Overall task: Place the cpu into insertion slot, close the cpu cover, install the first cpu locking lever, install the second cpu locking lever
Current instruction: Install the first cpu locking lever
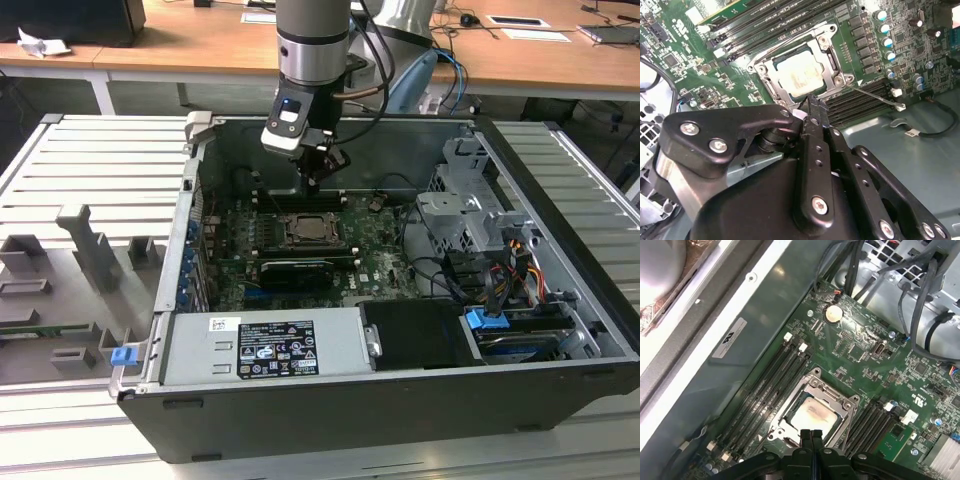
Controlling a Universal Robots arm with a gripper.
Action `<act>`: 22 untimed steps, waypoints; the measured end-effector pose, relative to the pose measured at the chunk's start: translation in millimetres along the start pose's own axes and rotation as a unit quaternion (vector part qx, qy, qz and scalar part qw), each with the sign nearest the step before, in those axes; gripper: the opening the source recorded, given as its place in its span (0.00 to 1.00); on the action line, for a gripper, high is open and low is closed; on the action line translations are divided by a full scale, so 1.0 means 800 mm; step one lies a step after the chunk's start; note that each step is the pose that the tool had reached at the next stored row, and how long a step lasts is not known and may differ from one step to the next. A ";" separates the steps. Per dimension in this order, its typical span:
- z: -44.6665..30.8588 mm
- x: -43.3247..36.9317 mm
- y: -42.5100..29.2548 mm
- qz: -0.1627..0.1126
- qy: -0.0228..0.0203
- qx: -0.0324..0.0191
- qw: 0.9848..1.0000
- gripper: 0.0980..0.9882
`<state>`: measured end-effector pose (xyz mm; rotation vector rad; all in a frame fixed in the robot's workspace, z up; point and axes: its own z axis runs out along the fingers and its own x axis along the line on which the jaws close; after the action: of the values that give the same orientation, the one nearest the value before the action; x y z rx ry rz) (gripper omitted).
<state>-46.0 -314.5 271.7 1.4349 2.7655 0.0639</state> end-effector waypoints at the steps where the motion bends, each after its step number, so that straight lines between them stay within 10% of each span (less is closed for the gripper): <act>1: 0.0000 0.000 0.0000 -0.004 0.000 0.000 1.000 0.01; 22: 0.0000 0.000 0.0000 -0.080 0.004 0.000 0.997 0.01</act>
<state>-45.9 -314.5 271.7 1.2094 2.8748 0.0669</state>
